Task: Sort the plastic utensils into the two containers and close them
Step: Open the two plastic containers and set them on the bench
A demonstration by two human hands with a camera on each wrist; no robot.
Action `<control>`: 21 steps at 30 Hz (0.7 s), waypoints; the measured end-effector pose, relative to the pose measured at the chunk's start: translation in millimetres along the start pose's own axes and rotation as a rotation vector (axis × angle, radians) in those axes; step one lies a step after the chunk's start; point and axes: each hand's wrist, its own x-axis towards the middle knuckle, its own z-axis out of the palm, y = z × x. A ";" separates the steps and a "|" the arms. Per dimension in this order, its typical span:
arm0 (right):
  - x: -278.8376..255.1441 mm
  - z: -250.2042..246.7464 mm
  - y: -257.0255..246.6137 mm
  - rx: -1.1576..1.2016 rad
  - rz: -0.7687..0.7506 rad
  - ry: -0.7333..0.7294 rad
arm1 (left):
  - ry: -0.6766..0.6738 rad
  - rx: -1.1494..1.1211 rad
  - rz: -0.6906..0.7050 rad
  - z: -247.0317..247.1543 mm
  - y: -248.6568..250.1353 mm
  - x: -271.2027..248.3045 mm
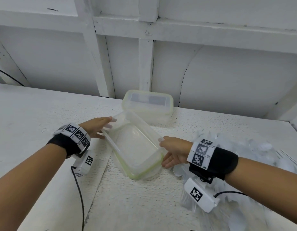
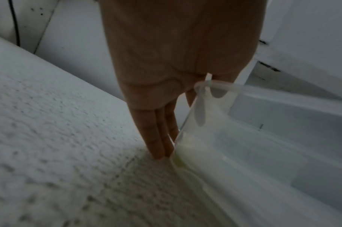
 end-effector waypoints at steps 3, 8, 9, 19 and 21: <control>0.8 0.9 2.1 0.060 0.033 -0.015 | 0.002 0.001 0.021 2.4 -3.9 2.8; 7.7 -4.7 2.0 0.061 0.047 -0.003 | -0.019 0.067 -0.008 -4.9 -6.8 0.5; 8.9 -6.1 0.5 0.025 0.032 0.012 | -0.039 0.083 -0.041 -8.8 -7.9 -1.9; 8.7 -22.4 -21.0 -0.147 -0.131 0.127 | -0.327 0.218 -0.173 -24.7 -34.4 -30.3; 0.5 -34.7 -26.9 -0.162 -0.165 0.161 | -0.252 0.214 -0.217 -26.9 -29.6 -25.1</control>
